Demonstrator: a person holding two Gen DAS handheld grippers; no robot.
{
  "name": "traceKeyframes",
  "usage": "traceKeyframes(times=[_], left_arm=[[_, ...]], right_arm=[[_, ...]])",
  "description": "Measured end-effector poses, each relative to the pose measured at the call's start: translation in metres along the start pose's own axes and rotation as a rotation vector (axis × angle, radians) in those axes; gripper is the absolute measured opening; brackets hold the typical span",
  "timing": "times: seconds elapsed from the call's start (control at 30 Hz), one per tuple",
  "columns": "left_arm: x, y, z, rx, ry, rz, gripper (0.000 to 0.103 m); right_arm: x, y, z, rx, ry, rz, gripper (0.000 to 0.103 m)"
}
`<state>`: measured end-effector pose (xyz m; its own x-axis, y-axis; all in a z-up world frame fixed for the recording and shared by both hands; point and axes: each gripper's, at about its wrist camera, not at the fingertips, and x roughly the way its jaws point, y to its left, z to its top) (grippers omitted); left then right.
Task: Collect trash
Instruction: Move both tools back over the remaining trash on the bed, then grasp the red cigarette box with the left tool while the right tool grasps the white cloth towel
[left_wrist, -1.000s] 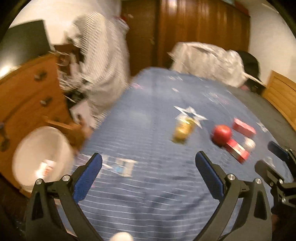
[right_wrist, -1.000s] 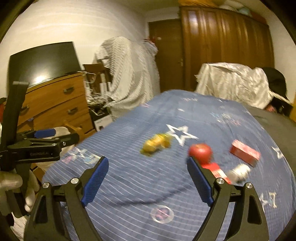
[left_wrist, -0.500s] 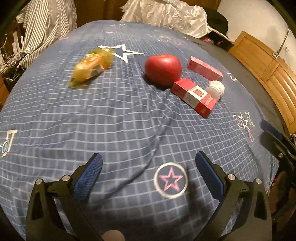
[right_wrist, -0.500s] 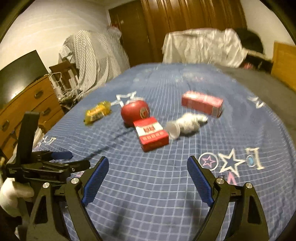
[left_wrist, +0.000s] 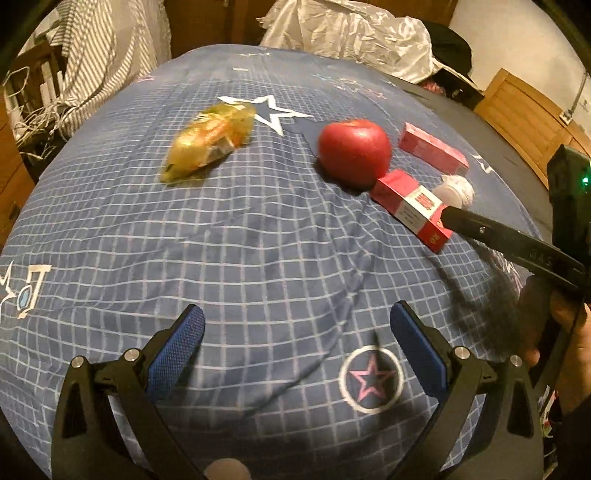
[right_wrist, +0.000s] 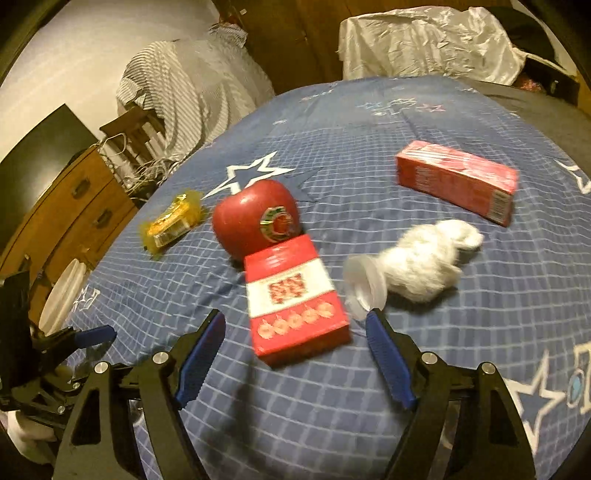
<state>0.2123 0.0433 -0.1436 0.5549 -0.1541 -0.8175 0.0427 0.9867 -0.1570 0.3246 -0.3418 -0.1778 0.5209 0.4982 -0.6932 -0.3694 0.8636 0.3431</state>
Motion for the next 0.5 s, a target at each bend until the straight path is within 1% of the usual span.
traceKeyframes(times=[0.07,0.1,0.17,0.2,0.23,0.33,0.37,0.43,0.5], left_arm=[[-0.003,0.008,0.000,-0.023,-0.005,0.008,0.097],[-0.004,0.012,0.001,-0.030,-0.007,0.012,0.097],[-0.006,0.019,0.002,-0.044,-0.013,0.028,0.097],[-0.007,0.023,0.003,-0.049,-0.015,0.038,0.097],[-0.007,0.025,0.004,-0.050,-0.015,0.042,0.097],[-0.010,0.024,0.007,-0.034,-0.021,0.040,0.097],[-0.010,0.018,0.010,-0.013,-0.023,0.032,0.097],[-0.009,0.006,0.015,0.024,-0.022,0.007,0.097],[-0.006,-0.017,0.022,0.096,-0.025,-0.030,0.097]], right_arm=[[0.004,0.012,0.000,-0.023,0.012,0.029,0.079],[0.000,0.020,-0.002,-0.036,0.015,0.084,0.079],[-0.012,0.046,-0.009,-0.102,0.035,0.296,0.079],[-0.019,0.053,-0.012,-0.130,0.031,0.333,0.079],[-0.025,0.057,-0.014,-0.151,0.024,0.344,0.079],[-0.039,0.046,-0.019,-0.121,-0.014,0.294,0.079],[-0.044,0.035,-0.021,-0.103,-0.033,0.244,0.079],[-0.048,0.019,-0.026,-0.071,-0.050,0.174,0.079],[-0.051,0.003,-0.030,-0.035,-0.058,0.104,0.078]])
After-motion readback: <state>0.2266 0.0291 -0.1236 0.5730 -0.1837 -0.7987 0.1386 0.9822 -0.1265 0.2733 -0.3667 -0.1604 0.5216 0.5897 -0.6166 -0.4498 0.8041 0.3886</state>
